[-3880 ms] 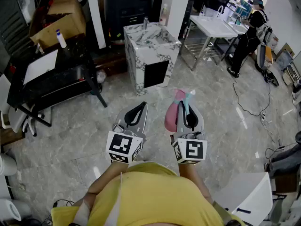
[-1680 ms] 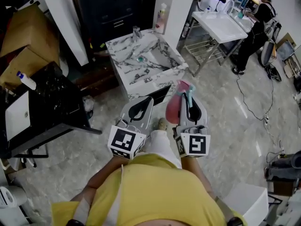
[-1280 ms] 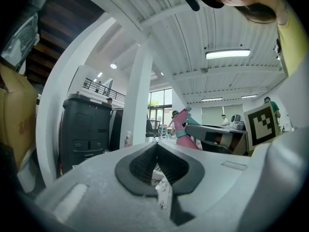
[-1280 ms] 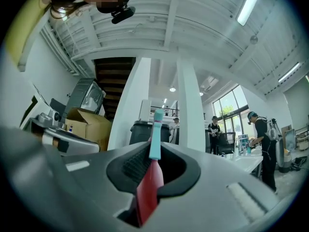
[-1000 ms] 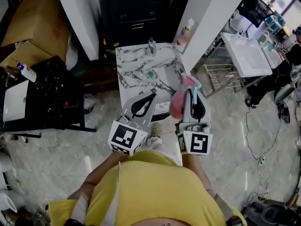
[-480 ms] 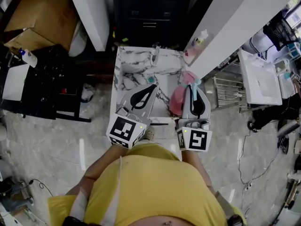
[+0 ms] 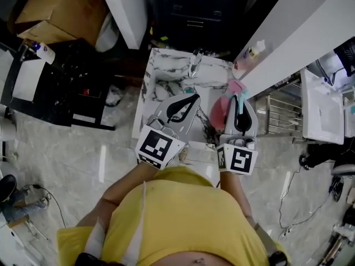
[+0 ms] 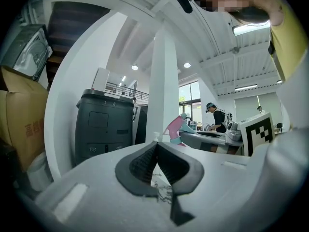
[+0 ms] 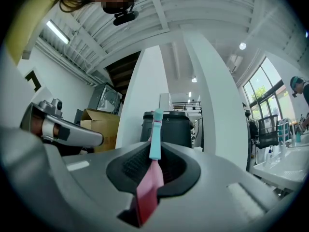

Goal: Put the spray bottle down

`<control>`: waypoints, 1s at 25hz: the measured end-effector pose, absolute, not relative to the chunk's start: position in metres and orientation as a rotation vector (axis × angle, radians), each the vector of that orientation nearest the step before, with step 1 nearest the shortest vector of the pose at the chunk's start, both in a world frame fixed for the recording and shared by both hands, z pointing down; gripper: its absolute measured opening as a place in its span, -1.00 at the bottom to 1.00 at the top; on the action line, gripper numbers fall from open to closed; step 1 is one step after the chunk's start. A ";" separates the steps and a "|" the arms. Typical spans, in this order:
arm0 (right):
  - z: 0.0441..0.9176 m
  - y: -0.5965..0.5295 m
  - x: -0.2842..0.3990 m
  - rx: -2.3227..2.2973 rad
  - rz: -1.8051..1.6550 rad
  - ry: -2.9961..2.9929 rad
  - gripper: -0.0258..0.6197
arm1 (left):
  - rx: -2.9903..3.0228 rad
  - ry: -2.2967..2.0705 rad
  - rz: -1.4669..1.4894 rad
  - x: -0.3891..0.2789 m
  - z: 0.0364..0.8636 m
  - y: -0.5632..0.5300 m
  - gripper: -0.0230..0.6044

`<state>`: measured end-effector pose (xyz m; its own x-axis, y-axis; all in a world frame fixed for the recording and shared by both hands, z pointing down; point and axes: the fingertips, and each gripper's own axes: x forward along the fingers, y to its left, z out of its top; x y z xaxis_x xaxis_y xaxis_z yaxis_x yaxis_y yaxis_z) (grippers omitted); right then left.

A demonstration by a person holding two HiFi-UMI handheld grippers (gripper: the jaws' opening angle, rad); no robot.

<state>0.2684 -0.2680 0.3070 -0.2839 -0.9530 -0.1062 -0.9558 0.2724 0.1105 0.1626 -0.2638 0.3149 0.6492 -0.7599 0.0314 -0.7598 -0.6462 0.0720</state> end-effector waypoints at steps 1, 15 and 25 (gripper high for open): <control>0.307 -0.271 0.268 -1.867 0.237 2.491 -0.80 | 2.782 -1.286 0.001 0.163 0.314 -0.267 -0.93; 0.316 -0.311 0.279 -1.934 0.227 2.450 -0.80 | 2.771 -1.235 0.045 0.170 0.326 -0.307 -0.93; 0.341 -0.358 0.269 -1.948 0.255 2.457 -0.80 | 2.751 -1.205 0.078 0.165 0.356 -0.342 -0.93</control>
